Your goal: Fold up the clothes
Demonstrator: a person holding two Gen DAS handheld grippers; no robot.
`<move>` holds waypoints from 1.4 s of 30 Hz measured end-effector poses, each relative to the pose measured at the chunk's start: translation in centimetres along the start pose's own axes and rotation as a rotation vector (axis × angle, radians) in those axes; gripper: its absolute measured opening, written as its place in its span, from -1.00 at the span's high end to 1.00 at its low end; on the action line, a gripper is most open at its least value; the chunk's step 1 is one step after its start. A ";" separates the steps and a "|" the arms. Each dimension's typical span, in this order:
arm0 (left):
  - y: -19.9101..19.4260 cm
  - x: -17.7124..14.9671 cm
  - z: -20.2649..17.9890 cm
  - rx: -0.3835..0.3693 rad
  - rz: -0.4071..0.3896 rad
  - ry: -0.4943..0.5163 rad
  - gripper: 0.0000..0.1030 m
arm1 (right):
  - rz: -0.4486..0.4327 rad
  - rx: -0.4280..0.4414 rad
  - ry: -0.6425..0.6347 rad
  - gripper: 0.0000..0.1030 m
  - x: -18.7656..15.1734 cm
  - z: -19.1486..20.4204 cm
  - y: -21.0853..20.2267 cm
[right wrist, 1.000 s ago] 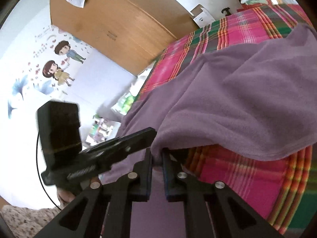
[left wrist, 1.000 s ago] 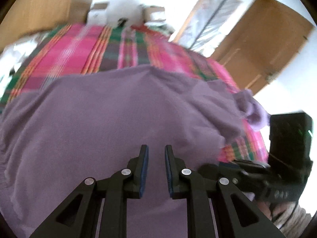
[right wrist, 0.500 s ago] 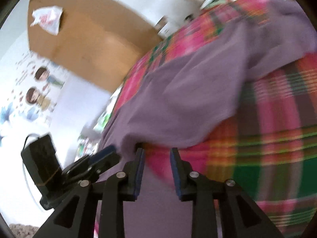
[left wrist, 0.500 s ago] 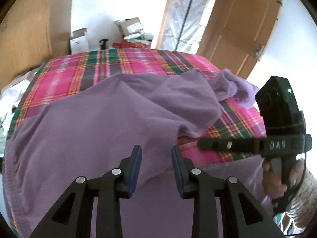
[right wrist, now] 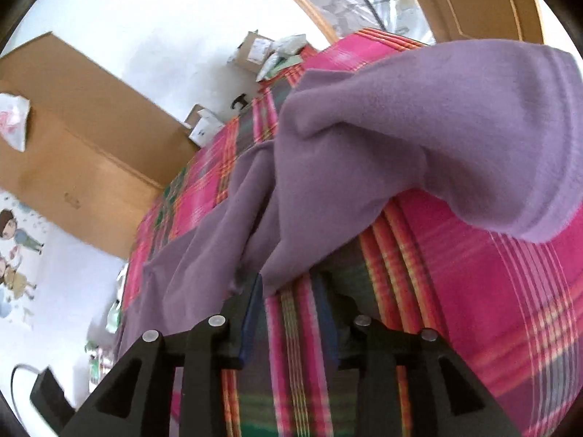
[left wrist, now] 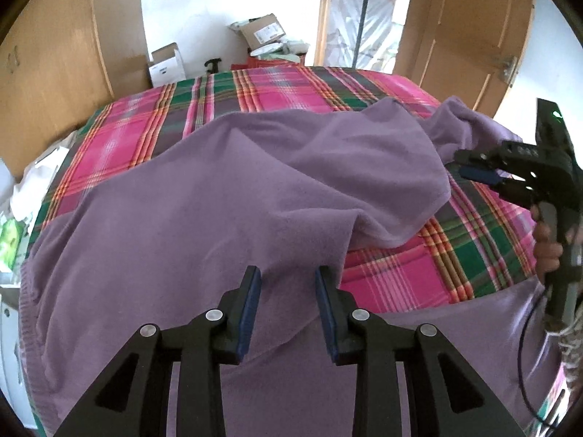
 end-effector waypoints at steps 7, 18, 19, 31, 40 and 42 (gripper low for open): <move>0.8 -0.1 -0.6 0.036 0.019 0.041 0.38 | 0.002 0.016 0.048 0.37 1.4 -0.3 1.3; 1.2 0.5 0.8 -0.017 0.018 -0.042 0.76 | -0.083 -0.068 0.040 0.89 2.4 -2.5 -2.5; 1.0 0.5 1.0 -0.026 0.015 -0.056 0.80 | -0.094 -0.072 0.042 0.89 2.5 -2.7 -3.0; -1.5 0.4 1.8 -0.042 -0.039 -0.080 0.85 | -0.207 -0.136 0.081 0.89 4.2 -6.5 -9.1; -2.0 0.1 2.3 -0.043 -0.028 -0.076 0.85 | -0.138 -0.226 0.089 0.89 4.7 -8.8 -7.1; -2.0 -0.1 2.4 -0.059 -0.021 -0.075 0.85 | -0.111 -0.257 0.085 0.88 4.5 -9.4 -5.9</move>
Point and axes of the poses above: each gripper's, at about its wrist camera, not at the fingertips, and y roughly the way its jaws point, z to its left, x to its top, the point moved 3 cm from there along y, roughly the way its jaws point, and after that the axes turned 8 degrees about -x, right-handed, at the moved point
